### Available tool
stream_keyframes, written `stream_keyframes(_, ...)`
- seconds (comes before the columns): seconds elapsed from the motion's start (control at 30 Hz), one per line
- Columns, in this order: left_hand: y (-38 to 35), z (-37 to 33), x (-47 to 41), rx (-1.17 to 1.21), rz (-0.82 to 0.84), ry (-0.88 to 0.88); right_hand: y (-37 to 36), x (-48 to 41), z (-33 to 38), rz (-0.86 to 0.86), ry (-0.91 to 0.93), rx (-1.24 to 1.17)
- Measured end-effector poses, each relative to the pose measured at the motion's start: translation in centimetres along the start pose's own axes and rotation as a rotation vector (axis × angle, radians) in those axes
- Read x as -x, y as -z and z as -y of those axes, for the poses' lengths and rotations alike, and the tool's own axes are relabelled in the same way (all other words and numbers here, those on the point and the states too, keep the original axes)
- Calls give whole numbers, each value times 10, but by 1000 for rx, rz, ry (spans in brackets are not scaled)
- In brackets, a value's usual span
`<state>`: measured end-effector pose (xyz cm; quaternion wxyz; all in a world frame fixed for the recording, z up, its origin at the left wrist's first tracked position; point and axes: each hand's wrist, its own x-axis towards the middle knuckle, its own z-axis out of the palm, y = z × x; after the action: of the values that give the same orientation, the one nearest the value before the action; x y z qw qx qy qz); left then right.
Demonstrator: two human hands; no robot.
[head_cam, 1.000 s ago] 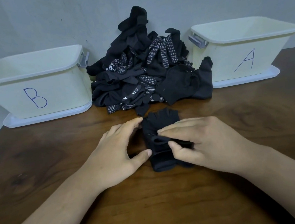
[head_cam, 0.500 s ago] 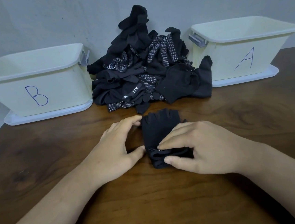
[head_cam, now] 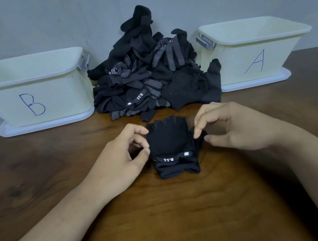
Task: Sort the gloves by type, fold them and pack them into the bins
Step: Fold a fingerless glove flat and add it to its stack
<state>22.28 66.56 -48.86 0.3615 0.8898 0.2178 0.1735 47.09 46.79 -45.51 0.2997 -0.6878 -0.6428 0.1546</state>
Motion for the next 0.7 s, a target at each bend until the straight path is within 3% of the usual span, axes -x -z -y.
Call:
stream_keyframes(0.13, 3, -2, -3, -27, 43, 45, -4, -1, -6, 40, 29, 167)
stream_keyframes(0.4, 9, -9, 9, -177, 311, 7, -9, -2, -8, -21, 68, 192)
stream_keyframes(0.53, 10, -14, 9, -134, 300, -36, -11, -5, -8, -17, 85, 215)
stream_keyframes(0.7, 6, -13, 8, -345, 306, -153, -10, -4, -7, -20, 87, 228)
